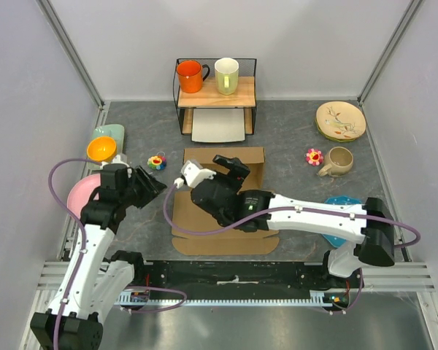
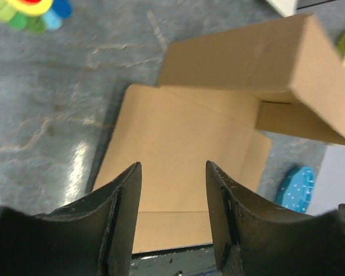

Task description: Fold the paper box

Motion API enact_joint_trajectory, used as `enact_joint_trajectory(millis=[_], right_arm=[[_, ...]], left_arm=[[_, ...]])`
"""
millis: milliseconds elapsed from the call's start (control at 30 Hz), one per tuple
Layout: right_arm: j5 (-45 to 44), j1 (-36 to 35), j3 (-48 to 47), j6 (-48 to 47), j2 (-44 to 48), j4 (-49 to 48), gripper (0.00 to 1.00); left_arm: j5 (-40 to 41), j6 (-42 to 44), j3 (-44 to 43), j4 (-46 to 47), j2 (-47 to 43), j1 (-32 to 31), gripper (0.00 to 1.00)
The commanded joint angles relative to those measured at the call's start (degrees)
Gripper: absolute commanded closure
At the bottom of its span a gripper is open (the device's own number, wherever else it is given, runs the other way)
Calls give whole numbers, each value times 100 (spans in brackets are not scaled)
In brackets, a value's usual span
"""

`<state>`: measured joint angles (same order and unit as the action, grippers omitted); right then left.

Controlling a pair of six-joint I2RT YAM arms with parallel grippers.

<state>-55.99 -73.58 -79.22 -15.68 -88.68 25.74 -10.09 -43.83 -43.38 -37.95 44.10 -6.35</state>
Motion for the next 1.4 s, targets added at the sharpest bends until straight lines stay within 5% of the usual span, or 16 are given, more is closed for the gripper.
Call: enact_joint_trajectory(millis=[0,767,933,1067,1367], right_arm=[[-931,-77,354,-1128,-105,-392,2],[-1582,599,1155,-3125,-1511,-3655,14],[-1565,678,1023,-3081,-1608,-3497,31],[-1529,740,1084,-3116,-1661,-3461,60],[-1775,854,997,-3222,-1495,-3541,87]], left_arm=[[411,-292,391,-414,-357,-15,45],[367,-134,251,-880,-182,-182,45],[358,-99,242,-872,-147,-200,45],[420,-82,233,-863,-182,-200,45],[472,85,66,-933,-182,-209,46]])
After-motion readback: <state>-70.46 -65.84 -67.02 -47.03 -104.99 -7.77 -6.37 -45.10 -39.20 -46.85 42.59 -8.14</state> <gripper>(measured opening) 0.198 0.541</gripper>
